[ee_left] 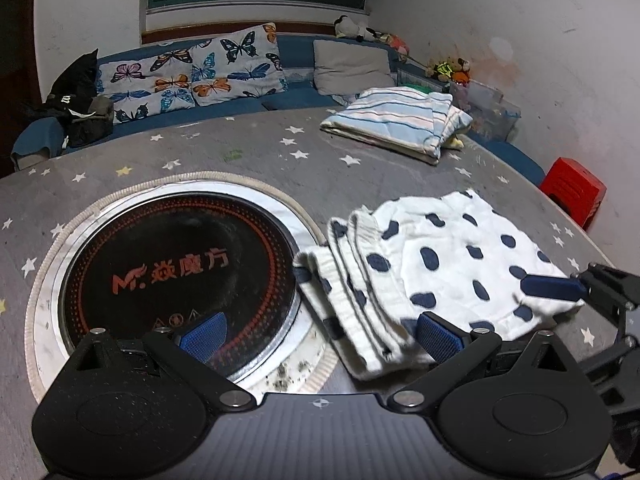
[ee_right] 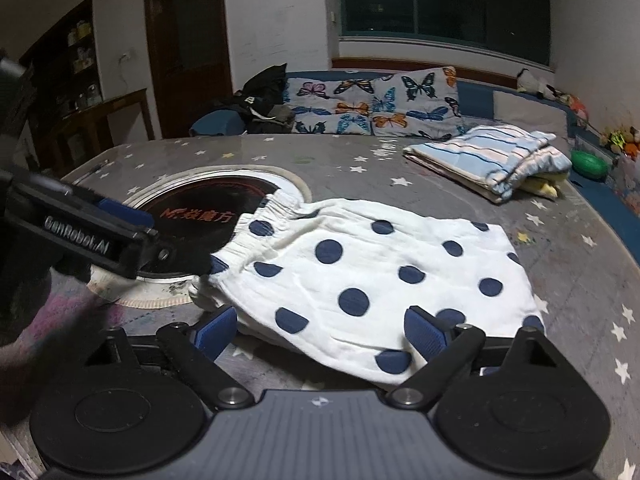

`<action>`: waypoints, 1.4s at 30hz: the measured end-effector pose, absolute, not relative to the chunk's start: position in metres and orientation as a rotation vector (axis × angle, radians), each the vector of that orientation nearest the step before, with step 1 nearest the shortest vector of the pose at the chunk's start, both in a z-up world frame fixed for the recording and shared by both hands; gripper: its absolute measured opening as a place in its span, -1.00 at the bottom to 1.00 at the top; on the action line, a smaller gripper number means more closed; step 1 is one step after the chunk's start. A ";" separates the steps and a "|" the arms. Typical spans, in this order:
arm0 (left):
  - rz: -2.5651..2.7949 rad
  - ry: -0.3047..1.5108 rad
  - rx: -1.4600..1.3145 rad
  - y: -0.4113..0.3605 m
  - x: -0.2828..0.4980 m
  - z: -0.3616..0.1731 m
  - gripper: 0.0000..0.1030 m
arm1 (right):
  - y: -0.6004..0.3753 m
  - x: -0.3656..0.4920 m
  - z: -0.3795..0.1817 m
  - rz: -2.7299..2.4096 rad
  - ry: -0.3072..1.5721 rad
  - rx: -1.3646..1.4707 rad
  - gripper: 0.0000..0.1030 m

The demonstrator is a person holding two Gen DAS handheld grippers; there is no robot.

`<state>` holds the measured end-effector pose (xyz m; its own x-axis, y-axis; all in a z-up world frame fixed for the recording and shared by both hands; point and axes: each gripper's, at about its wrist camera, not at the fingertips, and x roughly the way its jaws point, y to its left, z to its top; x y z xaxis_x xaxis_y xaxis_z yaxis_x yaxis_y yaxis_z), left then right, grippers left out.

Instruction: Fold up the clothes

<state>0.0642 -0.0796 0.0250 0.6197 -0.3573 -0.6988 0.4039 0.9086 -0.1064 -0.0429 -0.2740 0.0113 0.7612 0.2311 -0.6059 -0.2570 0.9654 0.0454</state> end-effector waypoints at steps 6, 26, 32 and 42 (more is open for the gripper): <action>-0.435 0.790 0.069 -0.082 0.066 0.026 1.00 | -0.279 -0.043 0.012 0.248 0.647 -0.057 0.80; -0.458 0.798 0.080 -0.089 0.040 0.013 1.00 | -0.358 -0.060 -0.003 -0.045 0.643 0.156 1.00; -0.470 0.816 0.088 -0.089 0.029 0.006 1.00 | -0.354 -0.069 -0.006 -0.050 0.644 0.173 1.00; -0.489 0.820 0.101 -0.090 0.013 0.001 1.00 | -0.349 -0.080 -0.006 -0.056 0.632 0.196 1.00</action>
